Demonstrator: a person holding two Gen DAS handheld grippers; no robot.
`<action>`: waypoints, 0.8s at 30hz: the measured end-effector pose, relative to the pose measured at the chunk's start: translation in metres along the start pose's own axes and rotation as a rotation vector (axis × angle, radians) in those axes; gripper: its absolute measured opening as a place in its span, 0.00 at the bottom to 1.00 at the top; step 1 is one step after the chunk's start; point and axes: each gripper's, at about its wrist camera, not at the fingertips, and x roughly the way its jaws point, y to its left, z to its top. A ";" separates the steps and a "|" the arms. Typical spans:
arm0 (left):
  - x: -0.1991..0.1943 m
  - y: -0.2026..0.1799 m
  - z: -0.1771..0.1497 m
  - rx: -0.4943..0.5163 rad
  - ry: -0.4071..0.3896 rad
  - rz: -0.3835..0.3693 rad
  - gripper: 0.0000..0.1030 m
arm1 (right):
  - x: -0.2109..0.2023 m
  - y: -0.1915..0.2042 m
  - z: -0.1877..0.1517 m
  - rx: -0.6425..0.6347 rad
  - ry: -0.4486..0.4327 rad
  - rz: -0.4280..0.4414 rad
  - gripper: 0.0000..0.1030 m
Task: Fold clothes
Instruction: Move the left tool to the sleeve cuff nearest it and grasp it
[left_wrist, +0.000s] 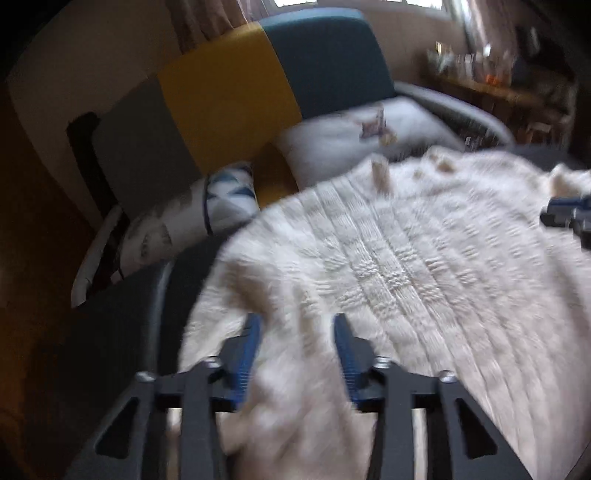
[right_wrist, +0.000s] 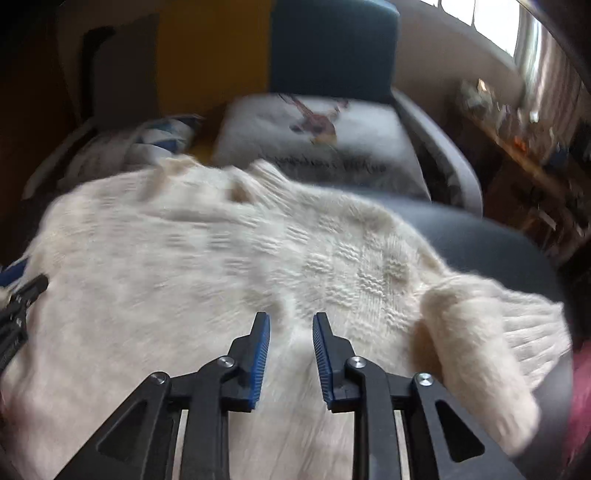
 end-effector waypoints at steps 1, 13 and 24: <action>-0.014 0.012 -0.007 -0.026 -0.031 0.001 0.79 | -0.013 0.010 -0.008 -0.028 -0.002 0.018 0.23; -0.071 0.177 -0.115 -0.299 0.034 0.204 0.99 | -0.059 0.101 -0.130 -0.114 0.124 0.148 0.23; -0.041 0.215 -0.157 -0.222 0.203 0.357 0.99 | -0.065 0.087 -0.143 -0.007 0.140 0.158 0.23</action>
